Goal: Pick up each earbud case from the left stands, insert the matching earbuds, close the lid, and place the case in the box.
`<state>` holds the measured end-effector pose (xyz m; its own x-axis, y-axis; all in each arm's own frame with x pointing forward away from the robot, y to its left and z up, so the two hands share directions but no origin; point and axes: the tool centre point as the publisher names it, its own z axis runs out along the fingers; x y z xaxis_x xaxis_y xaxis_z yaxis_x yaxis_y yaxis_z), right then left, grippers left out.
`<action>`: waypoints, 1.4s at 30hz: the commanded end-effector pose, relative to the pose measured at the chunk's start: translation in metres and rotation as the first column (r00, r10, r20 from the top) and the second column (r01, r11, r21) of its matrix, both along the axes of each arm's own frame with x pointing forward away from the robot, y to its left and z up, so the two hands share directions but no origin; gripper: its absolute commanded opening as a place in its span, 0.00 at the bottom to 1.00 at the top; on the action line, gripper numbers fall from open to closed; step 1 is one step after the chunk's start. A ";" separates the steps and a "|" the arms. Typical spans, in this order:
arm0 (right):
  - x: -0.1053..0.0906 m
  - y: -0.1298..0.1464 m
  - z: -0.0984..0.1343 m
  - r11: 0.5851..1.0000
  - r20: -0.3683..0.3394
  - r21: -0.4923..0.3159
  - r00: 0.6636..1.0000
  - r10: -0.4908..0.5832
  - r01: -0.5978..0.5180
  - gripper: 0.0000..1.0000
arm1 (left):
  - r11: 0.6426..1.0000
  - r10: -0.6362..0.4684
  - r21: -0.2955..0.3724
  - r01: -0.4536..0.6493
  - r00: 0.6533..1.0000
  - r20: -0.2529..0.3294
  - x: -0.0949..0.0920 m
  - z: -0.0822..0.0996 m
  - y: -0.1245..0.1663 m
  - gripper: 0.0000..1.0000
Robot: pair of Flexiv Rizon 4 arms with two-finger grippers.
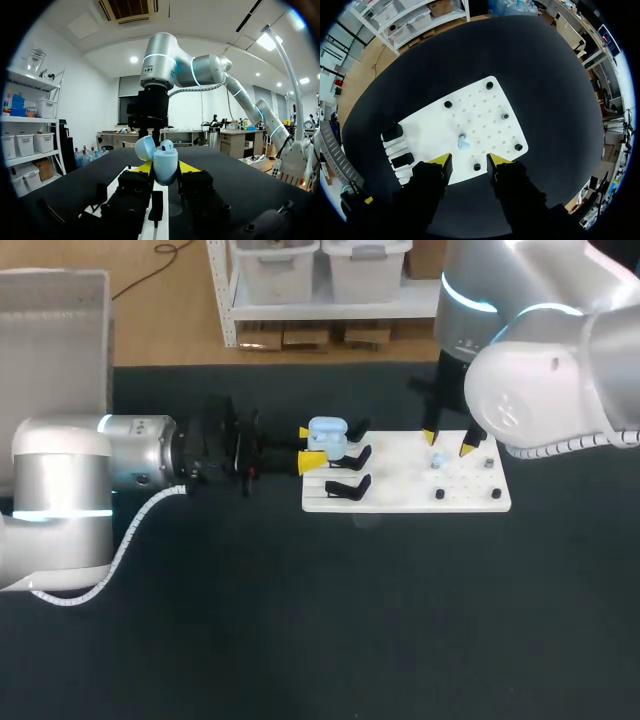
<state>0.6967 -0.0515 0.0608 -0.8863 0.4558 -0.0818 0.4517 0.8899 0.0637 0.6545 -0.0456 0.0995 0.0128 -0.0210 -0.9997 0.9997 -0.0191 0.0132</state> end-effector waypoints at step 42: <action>-0.022 -0.003 -0.011 0.996 -0.002 0.086 1.000 -0.008 0.008 0.47 | 0.999 -0.016 -0.044 0.021 0.992 0.123 -0.007 0.065 0.000 0.00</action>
